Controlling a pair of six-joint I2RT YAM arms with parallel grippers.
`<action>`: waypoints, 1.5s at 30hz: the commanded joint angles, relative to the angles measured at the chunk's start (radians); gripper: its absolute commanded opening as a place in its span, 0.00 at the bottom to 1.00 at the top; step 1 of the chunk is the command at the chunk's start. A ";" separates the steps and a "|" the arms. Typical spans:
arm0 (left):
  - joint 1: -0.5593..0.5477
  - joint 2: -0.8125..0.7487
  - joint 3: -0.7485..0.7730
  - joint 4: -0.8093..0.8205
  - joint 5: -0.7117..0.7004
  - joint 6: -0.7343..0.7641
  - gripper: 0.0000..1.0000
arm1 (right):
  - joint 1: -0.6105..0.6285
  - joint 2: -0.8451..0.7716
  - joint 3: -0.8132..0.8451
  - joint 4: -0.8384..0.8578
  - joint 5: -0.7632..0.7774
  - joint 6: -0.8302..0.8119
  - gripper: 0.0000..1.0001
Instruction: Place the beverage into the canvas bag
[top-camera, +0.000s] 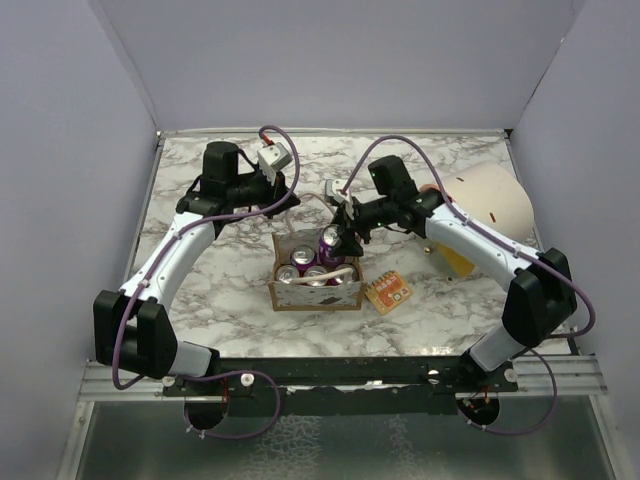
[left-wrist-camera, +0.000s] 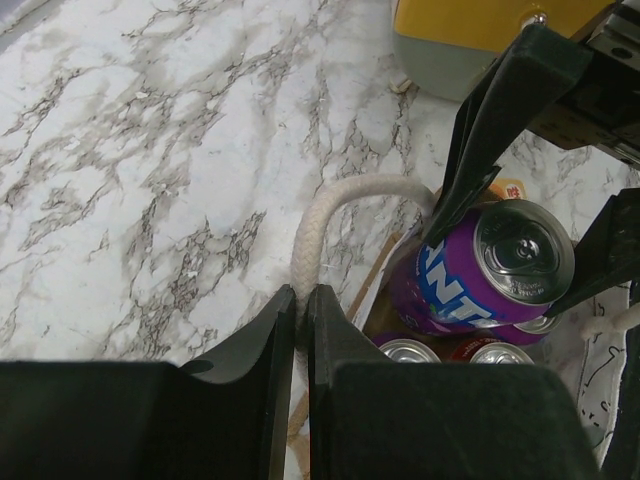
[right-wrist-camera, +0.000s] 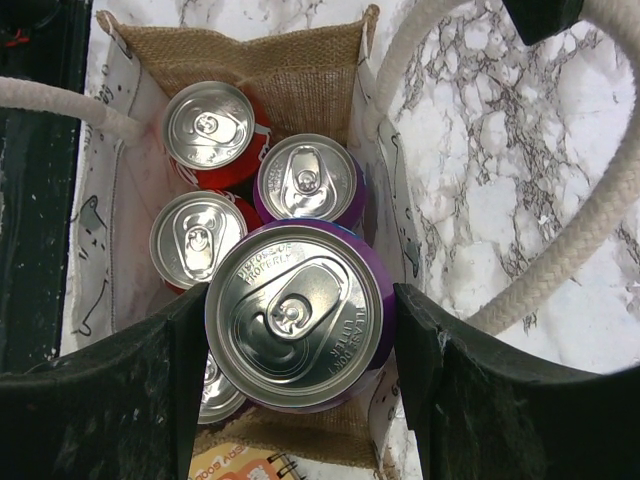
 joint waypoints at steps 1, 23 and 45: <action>-0.003 -0.019 -0.020 0.022 0.031 0.014 0.00 | 0.008 0.009 -0.012 0.105 -0.008 0.001 0.15; -0.004 -0.027 -0.029 0.030 0.029 0.015 0.00 | 0.047 -0.015 -0.099 0.158 0.068 -0.026 0.20; -0.003 -0.032 -0.038 0.034 0.018 0.018 0.00 | 0.077 0.046 -0.097 0.139 0.157 -0.075 0.26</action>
